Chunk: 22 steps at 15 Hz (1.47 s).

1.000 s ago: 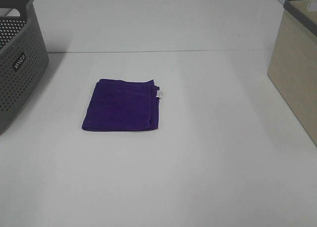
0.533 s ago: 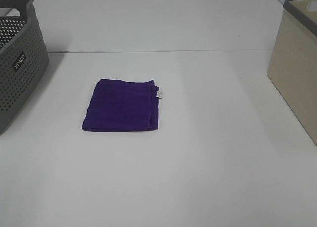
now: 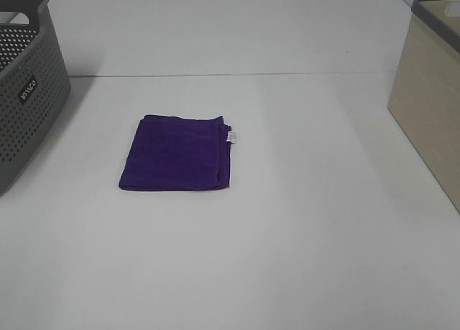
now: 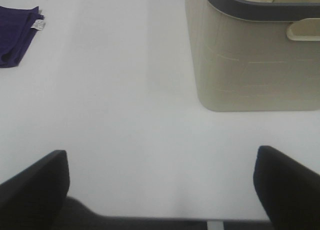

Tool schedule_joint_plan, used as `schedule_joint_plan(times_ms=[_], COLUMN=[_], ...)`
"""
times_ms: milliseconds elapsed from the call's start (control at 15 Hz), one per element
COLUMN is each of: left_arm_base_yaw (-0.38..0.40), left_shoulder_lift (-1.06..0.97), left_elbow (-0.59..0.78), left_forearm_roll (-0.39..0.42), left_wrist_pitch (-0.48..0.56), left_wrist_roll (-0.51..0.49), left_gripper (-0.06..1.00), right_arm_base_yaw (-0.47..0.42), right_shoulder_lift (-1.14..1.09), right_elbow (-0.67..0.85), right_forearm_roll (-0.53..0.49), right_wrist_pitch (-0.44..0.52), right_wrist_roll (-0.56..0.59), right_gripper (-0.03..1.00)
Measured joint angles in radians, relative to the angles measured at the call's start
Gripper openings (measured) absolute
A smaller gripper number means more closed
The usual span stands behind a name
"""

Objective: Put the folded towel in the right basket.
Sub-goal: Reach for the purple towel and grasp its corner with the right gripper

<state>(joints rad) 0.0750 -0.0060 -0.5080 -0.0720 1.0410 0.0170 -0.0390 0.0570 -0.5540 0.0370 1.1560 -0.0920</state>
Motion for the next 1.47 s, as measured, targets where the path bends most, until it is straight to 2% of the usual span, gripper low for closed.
schedule_joint_plan(times_ms=[67,267,467,667,933,1000,1133,1467], left_arm_base_yaw=[0.000,0.000,0.000,0.000,0.000,0.000,0.000,0.000], left_shoulder_lift=[0.000,0.000,0.000,0.000,0.000,0.000,0.000,0.000], left_elbow=[0.000,0.000,0.000,0.000,0.000,0.000,0.000,0.000], left_forearm_roll=[0.000,0.000,0.000,0.000,0.000,0.000,0.000,-0.001], left_wrist_pitch=[0.000,0.000,0.000,0.000,0.000,0.000,0.000,0.000], left_wrist_roll=[0.000,0.000,0.000,0.000,0.000,0.000,0.000,0.000], left_gripper=[0.99,0.99,0.99,0.99,0.99,0.99,0.99,0.99], right_arm_base_yaw=[0.000,0.000,0.000,0.000,0.000,0.001,0.039,0.233], right_shoulder_lift=[0.090,0.423,0.632,0.817,1.112,1.292,1.479,1.824], right_elbow=[-0.067,-0.304,-0.449,-0.518,-0.610,-0.704,-0.805,-1.049], right_forearm_roll=[0.017,0.084,0.128,0.229,0.406,0.484,0.516,0.563], right_wrist_pitch=[0.049,0.066,0.065,0.064,0.040,0.016,-0.006,-0.095], right_wrist_roll=[0.027,0.078,0.084,0.081,-0.013,-0.050,-0.080,-0.128], right_gripper=[0.96,0.96,0.96,0.96,0.96,0.96,0.96,0.96])
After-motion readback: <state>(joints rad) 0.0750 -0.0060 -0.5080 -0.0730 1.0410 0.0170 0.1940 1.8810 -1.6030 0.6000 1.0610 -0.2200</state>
